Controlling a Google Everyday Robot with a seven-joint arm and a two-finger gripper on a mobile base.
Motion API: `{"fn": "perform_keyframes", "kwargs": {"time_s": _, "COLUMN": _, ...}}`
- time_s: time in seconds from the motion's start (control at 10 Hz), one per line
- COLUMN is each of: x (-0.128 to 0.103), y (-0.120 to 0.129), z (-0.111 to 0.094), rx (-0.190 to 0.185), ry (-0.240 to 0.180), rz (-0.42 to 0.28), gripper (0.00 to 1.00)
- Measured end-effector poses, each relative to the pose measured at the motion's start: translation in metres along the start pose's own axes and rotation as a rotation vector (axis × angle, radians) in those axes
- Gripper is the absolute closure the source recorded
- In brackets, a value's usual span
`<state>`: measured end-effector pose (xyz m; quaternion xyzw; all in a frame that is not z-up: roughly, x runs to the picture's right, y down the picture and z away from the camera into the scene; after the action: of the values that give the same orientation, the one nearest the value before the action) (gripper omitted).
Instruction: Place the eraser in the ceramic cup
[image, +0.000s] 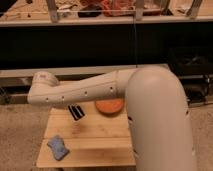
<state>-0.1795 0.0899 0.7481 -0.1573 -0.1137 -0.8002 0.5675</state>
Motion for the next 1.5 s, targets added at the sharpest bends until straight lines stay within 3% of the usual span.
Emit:
{"fn": "perform_keyframes", "kwargs": {"time_s": 0.2, "x": 0.0, "y": 0.001, "z": -0.013, "rx": 0.076, "ry": 0.011, "rz": 0.0, "gripper": 0.99}}
{"fn": "perform_keyframes", "kwargs": {"time_s": 0.5, "x": 0.0, "y": -0.006, "z": -0.022, "rx": 0.13, "ry": 0.014, "rz": -0.014, "gripper": 0.99}}
{"fn": "perform_keyframes", "kwargs": {"time_s": 1.2, "x": 0.018, "y": -0.002, "z": -0.047, "rx": 0.158, "ry": -0.037, "rz": -0.048, "gripper": 0.99}}
{"fn": "perform_keyframes", "kwargs": {"time_s": 1.5, "x": 0.032, "y": 0.003, "z": -0.046, "rx": 0.207, "ry": -0.07, "rz": -0.049, "gripper": 0.99}}
